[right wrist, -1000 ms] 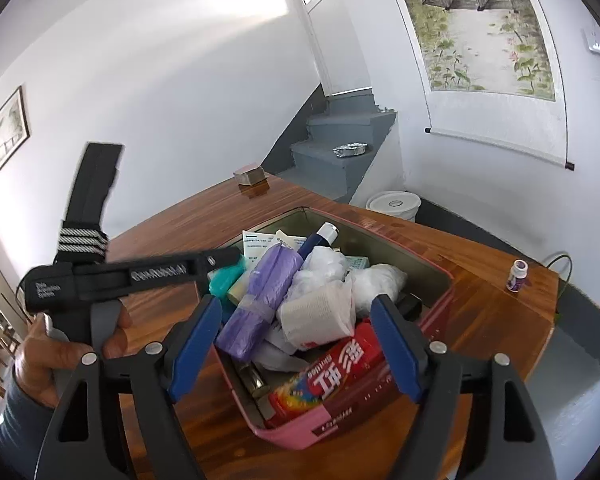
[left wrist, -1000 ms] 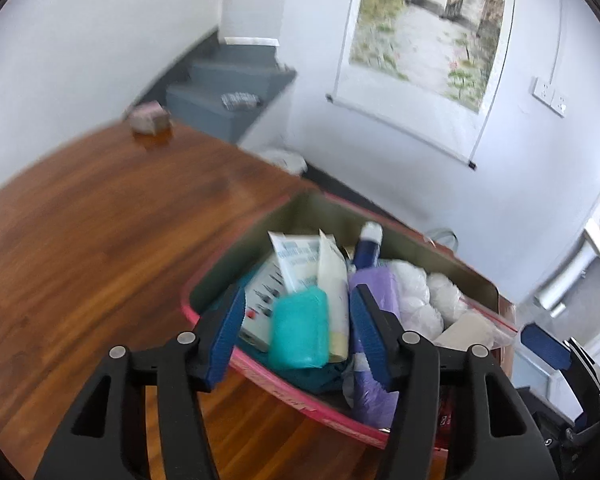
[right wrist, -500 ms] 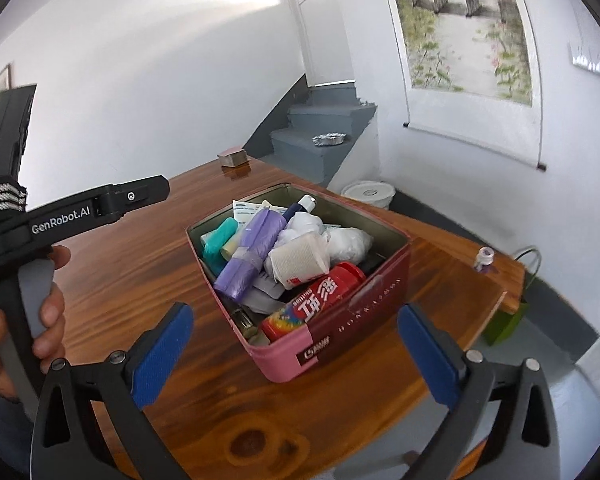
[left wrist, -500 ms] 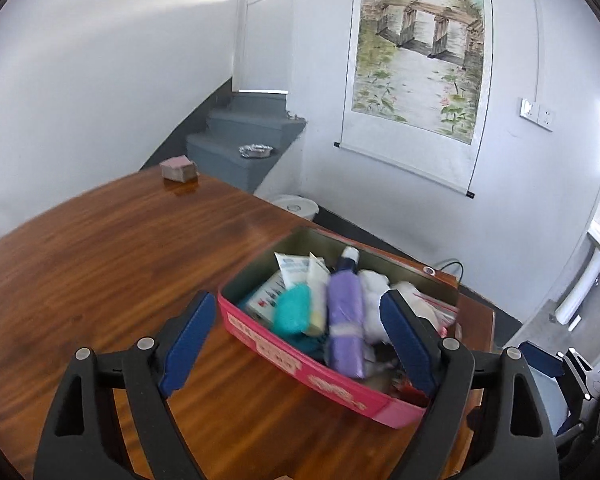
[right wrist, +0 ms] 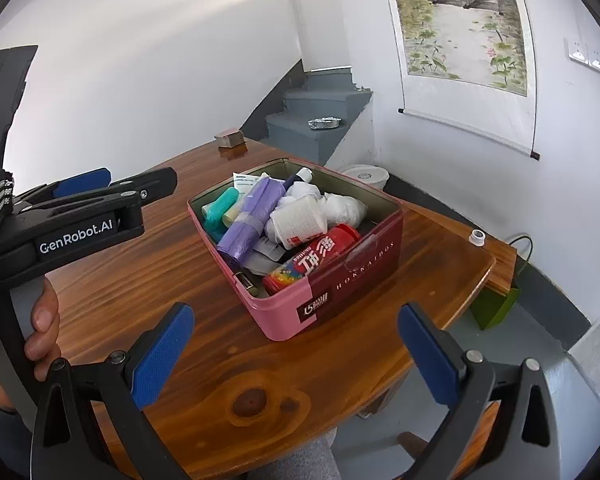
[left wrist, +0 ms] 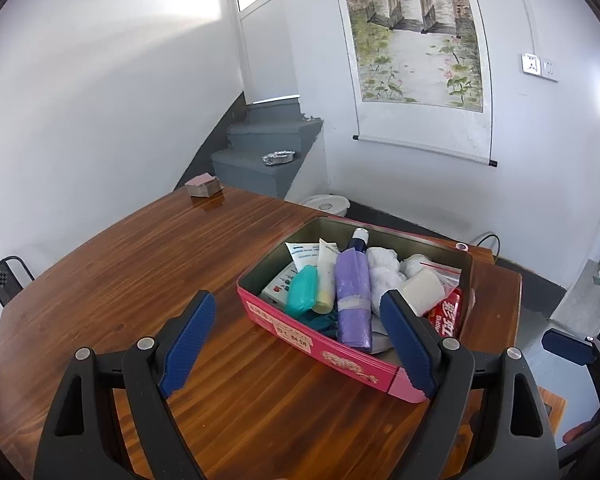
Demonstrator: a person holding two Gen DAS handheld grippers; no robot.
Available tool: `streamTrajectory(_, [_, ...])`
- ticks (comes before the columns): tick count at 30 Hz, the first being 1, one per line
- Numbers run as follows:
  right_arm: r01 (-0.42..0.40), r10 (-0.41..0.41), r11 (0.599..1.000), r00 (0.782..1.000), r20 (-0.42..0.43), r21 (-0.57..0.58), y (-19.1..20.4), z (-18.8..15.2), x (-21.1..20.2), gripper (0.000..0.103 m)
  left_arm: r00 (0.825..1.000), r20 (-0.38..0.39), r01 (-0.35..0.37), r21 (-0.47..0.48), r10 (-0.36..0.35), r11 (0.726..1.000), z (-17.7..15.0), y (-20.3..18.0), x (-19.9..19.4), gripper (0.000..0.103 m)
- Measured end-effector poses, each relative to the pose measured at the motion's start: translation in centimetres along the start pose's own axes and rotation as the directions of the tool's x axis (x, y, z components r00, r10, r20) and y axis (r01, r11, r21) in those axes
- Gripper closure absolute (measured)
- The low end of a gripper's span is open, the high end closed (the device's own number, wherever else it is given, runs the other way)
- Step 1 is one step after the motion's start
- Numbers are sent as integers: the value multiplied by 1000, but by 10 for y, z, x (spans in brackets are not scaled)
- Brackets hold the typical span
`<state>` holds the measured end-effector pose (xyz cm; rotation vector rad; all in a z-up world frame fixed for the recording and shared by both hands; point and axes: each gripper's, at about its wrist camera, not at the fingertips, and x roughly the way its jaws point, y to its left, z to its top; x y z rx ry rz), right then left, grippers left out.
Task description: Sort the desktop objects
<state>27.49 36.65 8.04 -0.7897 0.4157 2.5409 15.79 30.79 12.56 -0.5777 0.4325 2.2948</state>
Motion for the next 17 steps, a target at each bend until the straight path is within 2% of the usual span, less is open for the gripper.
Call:
streamTrajectory(13, [4,-3,1000,1000,-23,21,-8,-4,10,1,997,-31,73,-17,-73,997,-7,-2,9,16])
streamTrajectory(17, [22,-22,1000,999,-28,-5,-4,-7,13,1,998,-22,54,17,-54,998,-10,-8,9,16])
